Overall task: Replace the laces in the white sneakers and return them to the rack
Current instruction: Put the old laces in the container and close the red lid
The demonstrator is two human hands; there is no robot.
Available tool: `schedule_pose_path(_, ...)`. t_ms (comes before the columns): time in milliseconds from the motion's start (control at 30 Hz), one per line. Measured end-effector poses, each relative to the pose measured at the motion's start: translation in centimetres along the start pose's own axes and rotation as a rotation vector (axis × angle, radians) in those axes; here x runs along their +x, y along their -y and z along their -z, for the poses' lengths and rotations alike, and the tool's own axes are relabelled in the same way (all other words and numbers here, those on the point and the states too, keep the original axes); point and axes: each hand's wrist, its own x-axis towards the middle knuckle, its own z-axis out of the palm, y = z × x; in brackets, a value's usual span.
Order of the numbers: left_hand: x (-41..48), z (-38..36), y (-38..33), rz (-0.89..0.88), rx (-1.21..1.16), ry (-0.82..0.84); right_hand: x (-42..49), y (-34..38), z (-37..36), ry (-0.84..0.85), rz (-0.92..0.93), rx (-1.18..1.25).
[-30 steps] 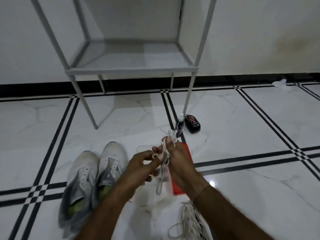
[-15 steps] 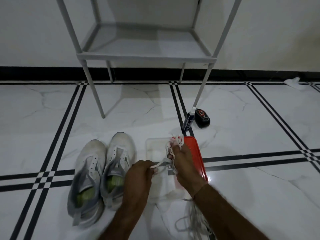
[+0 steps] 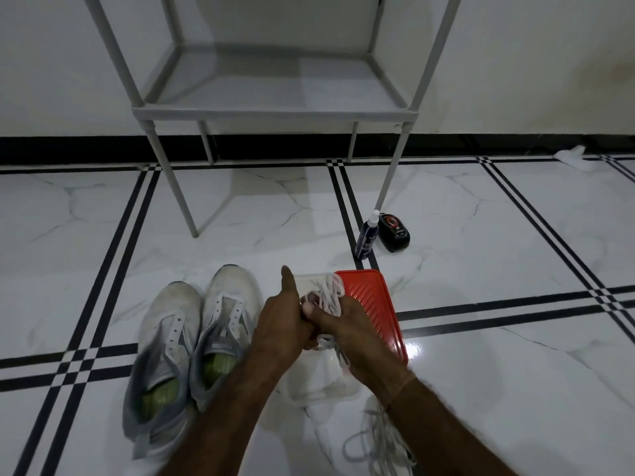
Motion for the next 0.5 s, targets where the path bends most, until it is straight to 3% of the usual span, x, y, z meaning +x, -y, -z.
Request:
schedule_pose_path(167, 0.0, 0.5, 1.9, 0.023, -0.219, 0.095, 0.9, -0.8, 0.6, -0.117, -0.030, -0.072)
schedule_pose_path(267, -0.6, 0.2, 4.5, -0.060, 0.002, -0.125, 1.5, -1.2, 1.5, -0.236, -0.077, -0.116)
schedule_pose_path(333, -1.1, -0.7, 6.1, -0.042, 0.090, -0.237, 2.2, -1.9, 1.5, -0.228, -0.160, -0.200)
schedule_pose_path(500, -1.2, -2.4, 8.1, 0.137, -0.023, -0.209, 3.0, -3.7, 1.1, -0.156, -0.285, -0.534)
